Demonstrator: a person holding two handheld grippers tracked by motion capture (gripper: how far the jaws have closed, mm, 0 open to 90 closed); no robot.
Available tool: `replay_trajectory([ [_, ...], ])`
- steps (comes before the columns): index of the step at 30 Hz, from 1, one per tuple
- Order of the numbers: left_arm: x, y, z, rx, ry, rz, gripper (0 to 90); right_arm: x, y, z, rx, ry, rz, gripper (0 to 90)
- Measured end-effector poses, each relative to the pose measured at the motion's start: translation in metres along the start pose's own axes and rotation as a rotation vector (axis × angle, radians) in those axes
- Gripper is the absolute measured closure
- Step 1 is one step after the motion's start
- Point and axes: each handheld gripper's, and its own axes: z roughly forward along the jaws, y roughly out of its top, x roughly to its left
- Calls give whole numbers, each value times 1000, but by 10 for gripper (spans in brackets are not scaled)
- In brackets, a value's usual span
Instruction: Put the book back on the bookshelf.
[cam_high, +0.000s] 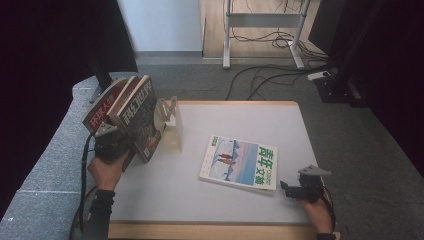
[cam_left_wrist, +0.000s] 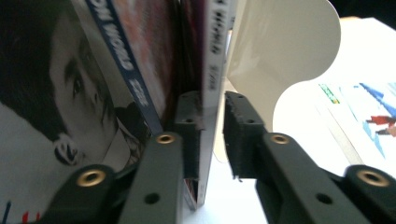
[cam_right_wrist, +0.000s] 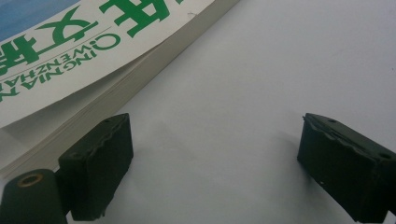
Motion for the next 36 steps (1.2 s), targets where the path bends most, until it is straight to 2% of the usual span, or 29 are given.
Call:
replay_trajectory([
  [3,-1,-6,-8,-2,-12,1,666,0,0,0,-1,-1,1,96],
  [6,-5,-14,-17,5,-5,34,567,0,0,0,-2,-1,0,96],
  [7,-6,-16,-19,8,-16,45,520,0,0,0,-2,-2,0,96],
  [11,-14,-24,-23,20,-85,89,347,0,0,0,-2,-2,-1,96],
  [13,-21,-26,-22,21,-122,109,292,0,0,0,-2,-3,-1,96],
  [15,-29,-26,-19,19,-175,123,221,0,0,0,-2,-3,-1,96],
  [18,-40,-27,-13,24,-237,139,157,1,0,0,-2,-3,-1,97],
  [24,-65,-27,6,56,-318,189,50,1,0,0,-3,-4,-5,101],
  [28,-82,-30,23,94,-340,261,24,1,0,-1,-7,-2,-3,98],
  [32,-98,-34,40,121,-396,287,25,-1,0,-3,-13,1,16,68],
  [36,-114,-36,57,150,-420,323,16,-2,3,-6,-19,-5,13,44],
])
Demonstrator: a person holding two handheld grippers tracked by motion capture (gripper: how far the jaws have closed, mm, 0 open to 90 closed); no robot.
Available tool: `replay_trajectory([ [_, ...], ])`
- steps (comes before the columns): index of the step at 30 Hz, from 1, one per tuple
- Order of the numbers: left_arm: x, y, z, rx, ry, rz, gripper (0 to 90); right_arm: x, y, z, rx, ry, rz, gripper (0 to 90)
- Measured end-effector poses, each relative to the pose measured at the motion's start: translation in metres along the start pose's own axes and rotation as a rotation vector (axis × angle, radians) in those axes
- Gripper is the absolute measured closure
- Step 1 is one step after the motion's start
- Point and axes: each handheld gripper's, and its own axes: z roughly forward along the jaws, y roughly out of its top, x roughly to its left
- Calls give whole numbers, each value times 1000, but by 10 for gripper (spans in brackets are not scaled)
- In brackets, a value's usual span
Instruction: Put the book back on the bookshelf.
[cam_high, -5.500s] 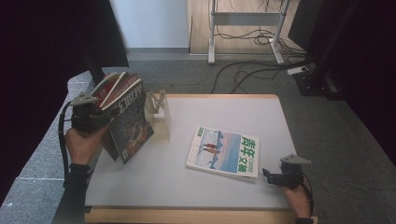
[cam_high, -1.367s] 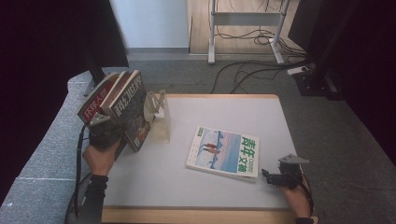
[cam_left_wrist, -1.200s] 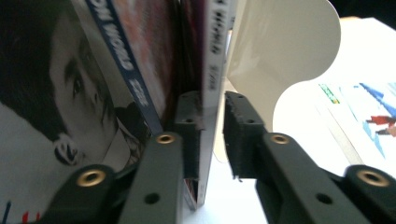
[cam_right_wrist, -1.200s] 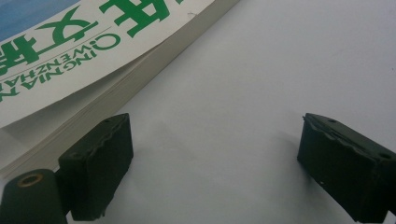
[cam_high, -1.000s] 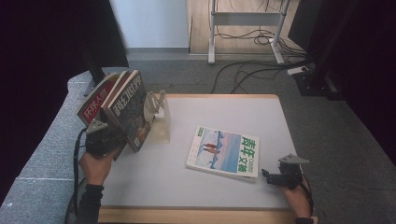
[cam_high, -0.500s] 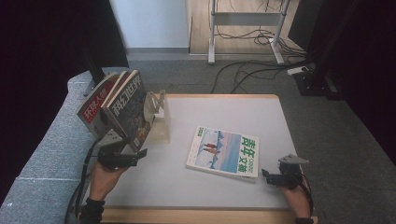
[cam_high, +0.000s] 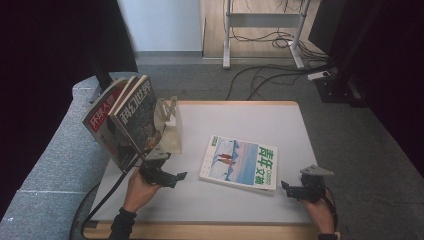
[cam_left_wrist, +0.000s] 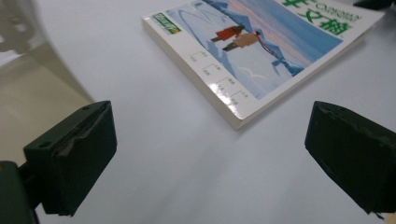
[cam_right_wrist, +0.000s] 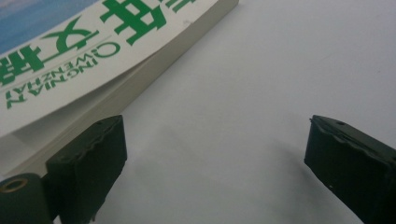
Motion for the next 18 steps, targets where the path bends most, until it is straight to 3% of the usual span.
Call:
replay_trajectory([
  [3,-4,4,14,15,-32,8,10,1,9,-3,-13,-4,-13,38],
  [8,-7,9,38,61,-47,34,0,7,27,-3,-34,5,-48,20],
  [16,-10,15,69,89,-87,47,0,18,52,17,-30,36,-95,0],
  [18,-10,14,74,65,-99,37,0,20,57,25,-24,45,-102,0],
])
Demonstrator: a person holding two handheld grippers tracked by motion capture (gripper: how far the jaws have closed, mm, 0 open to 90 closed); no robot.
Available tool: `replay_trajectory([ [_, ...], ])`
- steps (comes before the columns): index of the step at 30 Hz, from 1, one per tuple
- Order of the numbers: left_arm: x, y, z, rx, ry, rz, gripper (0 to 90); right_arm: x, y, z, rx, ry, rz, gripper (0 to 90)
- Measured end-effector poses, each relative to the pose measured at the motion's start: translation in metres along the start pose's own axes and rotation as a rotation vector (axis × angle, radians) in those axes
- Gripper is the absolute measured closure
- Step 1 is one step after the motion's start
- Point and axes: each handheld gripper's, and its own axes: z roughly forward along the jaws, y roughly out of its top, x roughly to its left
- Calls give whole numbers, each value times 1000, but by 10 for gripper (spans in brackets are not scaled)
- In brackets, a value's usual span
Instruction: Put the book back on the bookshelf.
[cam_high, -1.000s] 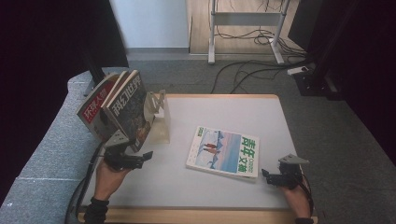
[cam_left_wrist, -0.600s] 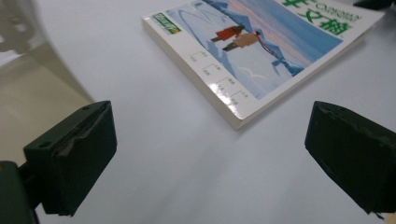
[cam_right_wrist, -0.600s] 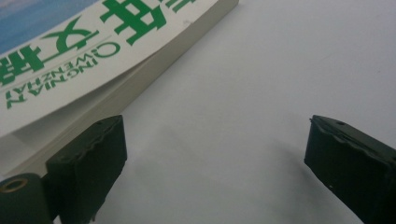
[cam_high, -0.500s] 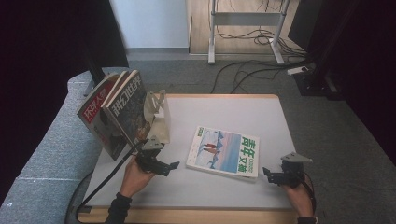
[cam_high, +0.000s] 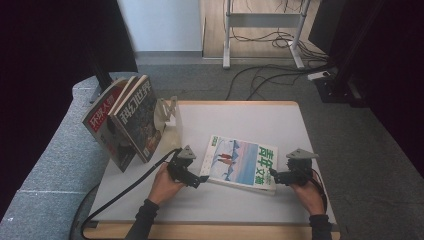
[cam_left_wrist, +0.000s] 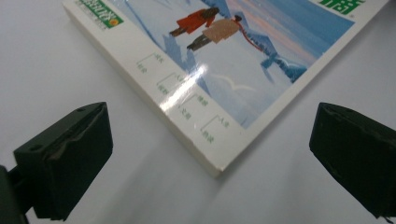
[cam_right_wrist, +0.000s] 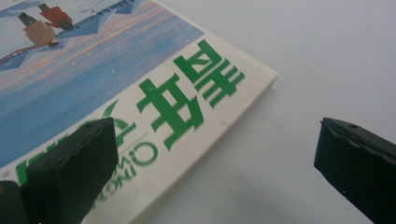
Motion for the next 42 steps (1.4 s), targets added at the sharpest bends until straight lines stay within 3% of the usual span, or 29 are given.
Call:
replay_trajectory([
  [2,2,0,4,-12,-14,-22,0,0,4,8,3,11,-3,0],
  [9,5,-5,18,8,-23,-29,0,-5,15,38,38,29,-26,0],
  [15,5,-10,28,28,-24,-26,0,-12,20,56,35,53,3,0],
  [18,5,-10,33,47,-26,-20,0,-16,23,61,38,62,5,0],
  [22,-2,-7,41,75,-3,28,0,-20,27,67,48,84,19,0],
  [26,-1,-6,42,58,-16,-4,0,-23,29,71,55,110,27,0],
  [32,-4,-6,43,58,-1,-5,1,-27,28,75,45,137,64,0],
  [34,-4,-6,42,55,-4,-24,6,-27,27,75,40,144,64,0],
  [42,-9,-6,42,57,14,-40,7,-28,26,75,35,155,64,0],
])
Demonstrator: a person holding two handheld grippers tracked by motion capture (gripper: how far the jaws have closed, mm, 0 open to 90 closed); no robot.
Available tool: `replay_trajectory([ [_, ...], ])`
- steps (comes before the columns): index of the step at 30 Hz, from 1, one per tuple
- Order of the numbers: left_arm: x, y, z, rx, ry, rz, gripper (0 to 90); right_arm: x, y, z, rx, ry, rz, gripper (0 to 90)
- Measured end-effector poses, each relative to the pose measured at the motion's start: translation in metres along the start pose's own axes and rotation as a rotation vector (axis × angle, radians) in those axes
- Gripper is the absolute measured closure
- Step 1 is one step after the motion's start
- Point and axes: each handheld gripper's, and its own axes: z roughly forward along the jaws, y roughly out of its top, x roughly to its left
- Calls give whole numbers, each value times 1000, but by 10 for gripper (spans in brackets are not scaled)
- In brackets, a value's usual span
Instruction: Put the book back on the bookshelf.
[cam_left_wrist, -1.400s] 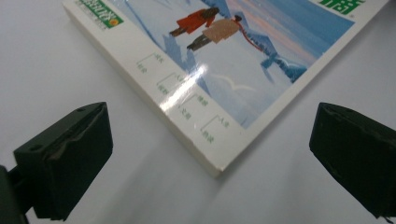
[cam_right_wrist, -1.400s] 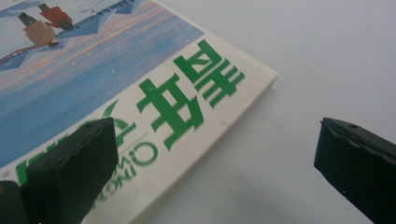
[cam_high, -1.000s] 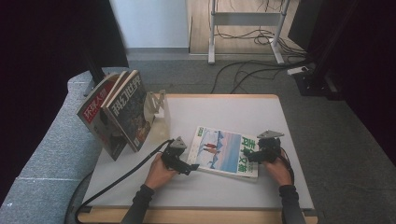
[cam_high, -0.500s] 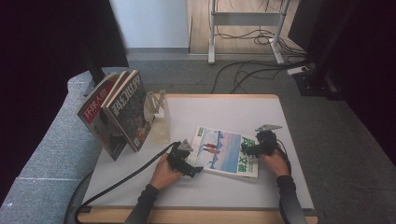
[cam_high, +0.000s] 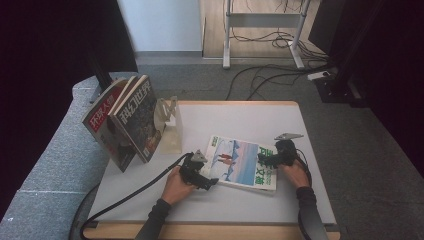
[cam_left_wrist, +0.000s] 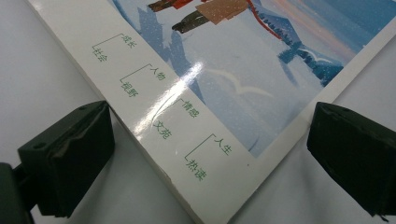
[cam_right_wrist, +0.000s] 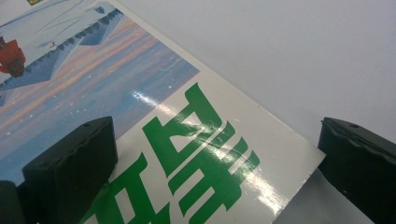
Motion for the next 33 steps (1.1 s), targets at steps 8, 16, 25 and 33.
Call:
replay_trajectory([
  [8,-8,-3,-7,44,0,-8,6,7,-3,-3,5,9,-11,0],
  [16,-19,-20,-20,42,-5,6,5,23,-12,-8,-5,25,-23,0],
  [25,-34,-38,-35,64,-5,18,0,43,-21,-14,-4,45,-41,0],
  [33,-45,-51,-48,84,-13,17,0,62,-29,-20,-2,56,-53,0],
])
